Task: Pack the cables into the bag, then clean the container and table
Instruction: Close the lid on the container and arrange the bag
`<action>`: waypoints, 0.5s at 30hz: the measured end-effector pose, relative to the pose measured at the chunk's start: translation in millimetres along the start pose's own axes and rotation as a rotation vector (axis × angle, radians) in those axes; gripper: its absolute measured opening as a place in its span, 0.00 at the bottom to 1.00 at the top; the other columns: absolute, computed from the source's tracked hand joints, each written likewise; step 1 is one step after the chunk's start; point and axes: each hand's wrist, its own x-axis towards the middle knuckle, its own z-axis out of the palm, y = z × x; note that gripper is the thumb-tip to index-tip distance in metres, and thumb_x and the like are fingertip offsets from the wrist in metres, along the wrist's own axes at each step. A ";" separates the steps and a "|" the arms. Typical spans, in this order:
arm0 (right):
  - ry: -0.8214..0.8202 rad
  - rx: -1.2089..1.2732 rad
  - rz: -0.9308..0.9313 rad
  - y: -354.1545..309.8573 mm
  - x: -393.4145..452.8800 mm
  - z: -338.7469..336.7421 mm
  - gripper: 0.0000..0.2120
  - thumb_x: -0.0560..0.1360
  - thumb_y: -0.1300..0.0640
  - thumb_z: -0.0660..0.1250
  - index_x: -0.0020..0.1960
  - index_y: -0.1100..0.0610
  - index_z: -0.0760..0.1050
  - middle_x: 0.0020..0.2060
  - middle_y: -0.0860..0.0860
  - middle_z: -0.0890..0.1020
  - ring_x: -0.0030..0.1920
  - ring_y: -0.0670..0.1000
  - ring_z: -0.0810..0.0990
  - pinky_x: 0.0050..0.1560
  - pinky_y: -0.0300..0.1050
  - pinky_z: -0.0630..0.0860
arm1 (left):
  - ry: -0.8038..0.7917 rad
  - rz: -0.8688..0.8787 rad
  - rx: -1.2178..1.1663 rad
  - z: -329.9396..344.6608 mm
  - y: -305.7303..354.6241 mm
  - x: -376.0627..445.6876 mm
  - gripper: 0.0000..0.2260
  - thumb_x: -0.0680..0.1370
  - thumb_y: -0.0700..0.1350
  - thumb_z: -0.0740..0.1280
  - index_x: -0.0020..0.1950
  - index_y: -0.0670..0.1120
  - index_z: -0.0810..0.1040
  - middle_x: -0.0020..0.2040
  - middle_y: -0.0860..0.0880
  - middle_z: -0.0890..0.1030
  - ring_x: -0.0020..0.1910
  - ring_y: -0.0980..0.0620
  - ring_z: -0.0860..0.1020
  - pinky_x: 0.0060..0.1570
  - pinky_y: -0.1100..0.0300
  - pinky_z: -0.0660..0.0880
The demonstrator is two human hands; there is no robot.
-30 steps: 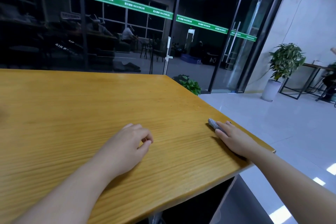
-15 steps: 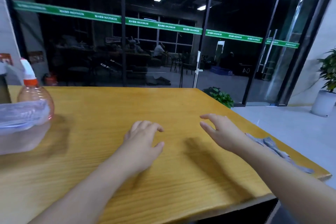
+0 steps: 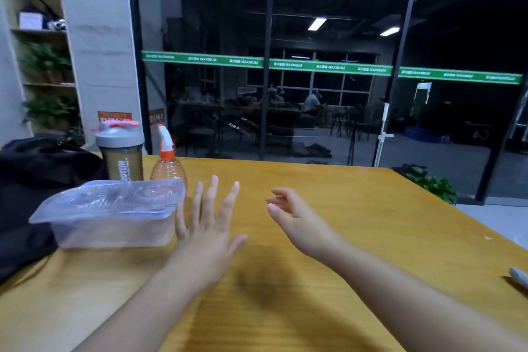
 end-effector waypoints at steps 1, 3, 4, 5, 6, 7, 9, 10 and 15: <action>-0.014 0.020 0.005 -4.5 4.4 7.4 0.23 0.80 0.47 0.58 0.72 0.51 0.60 0.66 0.43 0.72 0.67 0.42 0.69 0.65 0.40 0.66 | 0.025 -0.025 0.008 -1.6 -9.7 0.6 0.38 0.78 0.61 0.54 0.64 0.63 0.21 0.70 0.52 0.22 0.70 0.50 0.25 0.69 0.43 0.33; -0.034 0.063 0.027 -12.5 11.9 20.6 0.23 0.80 0.47 0.58 0.73 0.51 0.60 0.66 0.44 0.72 0.65 0.42 0.69 0.61 0.37 0.66 | 0.069 -0.077 0.006 -5.2 -29.3 3.1 0.37 0.78 0.61 0.54 0.64 0.62 0.21 0.70 0.52 0.23 0.70 0.50 0.25 0.69 0.42 0.33; -0.043 0.085 0.040 -16.3 15.3 26.6 0.23 0.80 0.47 0.58 0.73 0.51 0.60 0.66 0.44 0.71 0.63 0.41 0.70 0.59 0.36 0.66 | 0.097 -0.102 -0.007 -6.5 -39.0 5.0 0.37 0.78 0.61 0.55 0.65 0.62 0.23 0.71 0.52 0.25 0.70 0.50 0.26 0.69 0.42 0.33; -0.053 0.108 0.053 -20.1 18.2 32.0 0.23 0.80 0.47 0.58 0.72 0.52 0.60 0.67 0.45 0.71 0.61 0.41 0.70 0.57 0.35 0.65 | 0.129 -0.120 -0.022 -7.8 -48.3 6.6 0.37 0.77 0.61 0.56 0.66 0.62 0.24 0.72 0.52 0.26 0.71 0.51 0.27 0.69 0.42 0.33; -0.063 0.127 0.065 -23.2 20.4 36.7 0.23 0.80 0.48 0.58 0.73 0.52 0.60 0.67 0.46 0.71 0.59 0.41 0.70 0.56 0.35 0.65 | 0.160 -0.129 -0.035 -7.8 -56.4 8.1 0.37 0.77 0.60 0.56 0.67 0.62 0.27 0.73 0.53 0.28 0.71 0.51 0.28 0.69 0.42 0.34; -0.077 0.140 0.072 -26.8 23.2 41.7 0.23 0.81 0.48 0.57 0.73 0.53 0.60 0.66 0.46 0.71 0.58 0.41 0.70 0.55 0.35 0.65 | 0.195 -0.130 -0.048 -6.8 -65.7 9.6 0.36 0.77 0.60 0.57 0.70 0.62 0.30 0.74 0.54 0.30 0.72 0.52 0.29 0.69 0.43 0.34; -0.102 0.146 0.077 -32.5 27.2 50.2 0.22 0.81 0.48 0.57 0.73 0.53 0.60 0.66 0.47 0.71 0.57 0.42 0.70 0.55 0.36 0.66 | 0.283 -0.119 -0.092 -3.1 -80.9 11.0 0.32 0.77 0.57 0.59 0.74 0.61 0.43 0.76 0.54 0.37 0.74 0.53 0.35 0.70 0.44 0.36; -0.110 0.147 0.077 -35.2 30.0 54.8 0.22 0.81 0.48 0.57 0.72 0.53 0.61 0.65 0.47 0.71 0.57 0.42 0.70 0.56 0.36 0.66 | 0.336 -0.114 -0.107 -0.8 -88.1 11.1 0.29 0.77 0.57 0.60 0.74 0.60 0.50 0.76 0.53 0.42 0.75 0.52 0.39 0.70 0.44 0.39; -0.124 0.187 0.107 -45.7 49.9 83.5 0.21 0.80 0.48 0.59 0.70 0.53 0.64 0.60 0.47 0.74 0.59 0.47 0.75 0.62 0.47 0.73 | 0.479 -0.148 -0.151 5.1 -107.7 7.5 0.22 0.73 0.57 0.53 0.64 0.51 0.69 0.70 0.46 0.64 0.72 0.48 0.56 0.68 0.41 0.51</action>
